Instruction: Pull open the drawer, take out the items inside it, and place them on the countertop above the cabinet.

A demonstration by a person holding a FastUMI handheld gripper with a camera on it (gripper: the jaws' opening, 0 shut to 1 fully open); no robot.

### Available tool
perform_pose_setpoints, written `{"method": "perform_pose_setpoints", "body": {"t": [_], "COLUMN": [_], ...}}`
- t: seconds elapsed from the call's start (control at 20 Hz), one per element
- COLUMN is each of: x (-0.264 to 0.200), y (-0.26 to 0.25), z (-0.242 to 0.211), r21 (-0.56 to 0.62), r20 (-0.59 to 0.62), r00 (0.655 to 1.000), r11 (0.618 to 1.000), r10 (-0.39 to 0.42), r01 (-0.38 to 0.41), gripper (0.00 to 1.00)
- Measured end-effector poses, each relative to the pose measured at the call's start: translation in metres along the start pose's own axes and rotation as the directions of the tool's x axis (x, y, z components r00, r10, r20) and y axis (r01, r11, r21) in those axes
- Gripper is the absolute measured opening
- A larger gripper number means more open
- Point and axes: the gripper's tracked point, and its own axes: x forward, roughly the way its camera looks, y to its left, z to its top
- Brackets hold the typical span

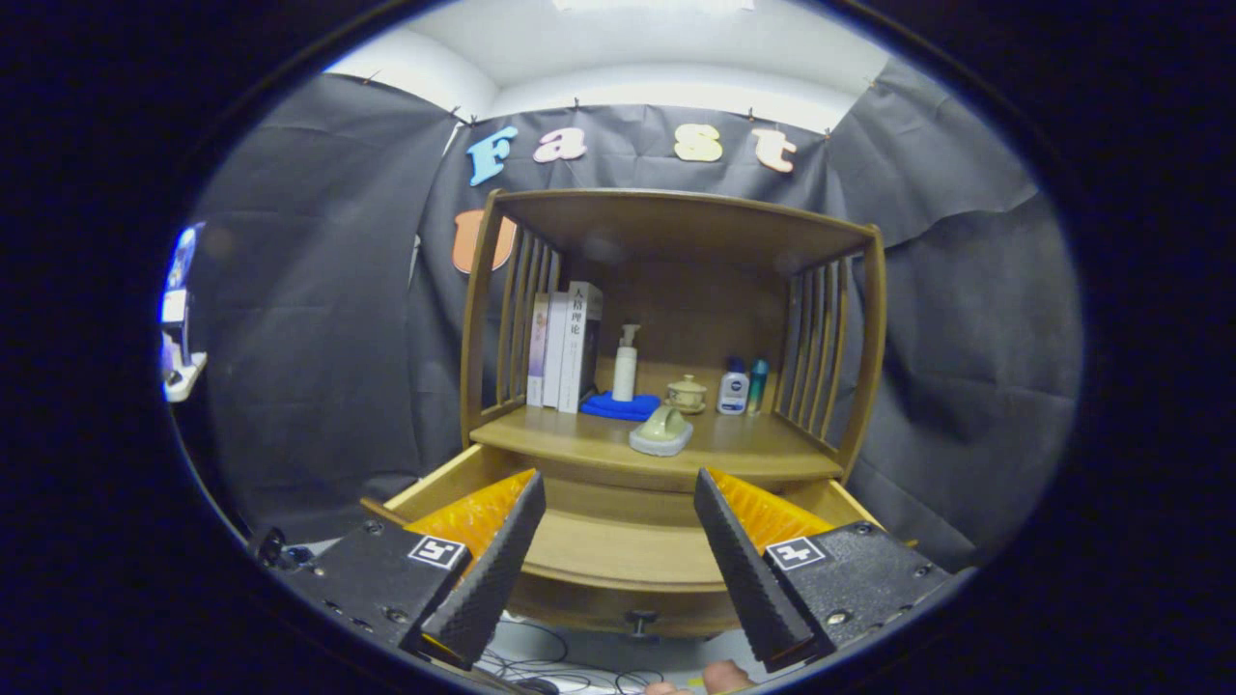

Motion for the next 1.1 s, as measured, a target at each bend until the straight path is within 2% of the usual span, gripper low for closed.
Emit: {"method": "perform_pose_setpoints", "body": {"t": [0.2, 0.4, 0.6, 0.95, 1.1], "x": [-0.003, 0.001, 0.008, 0.027, 0.031], "y": [0.004, -0.004, -0.017, -0.027, -0.022], "z": [-0.061, -0.099, -0.132, -0.161, -0.166], "r21": [0.030, 0.094, 0.116, 0.111, 0.131], "r20": [-0.081, -0.124, -0.161, -0.198, -0.200], "r00": [0.997, 0.992, 0.986, 0.976, 0.977], "r11": [1.000, 0.995, 0.991, 0.987, 0.986], "r10": [0.001, -0.004, -0.042, -0.092, -0.076], "r01": [0.002, 0.016, 0.061, 0.116, 0.104], "gripper": [0.98, 0.98, 0.98, 0.98, 0.98]}}
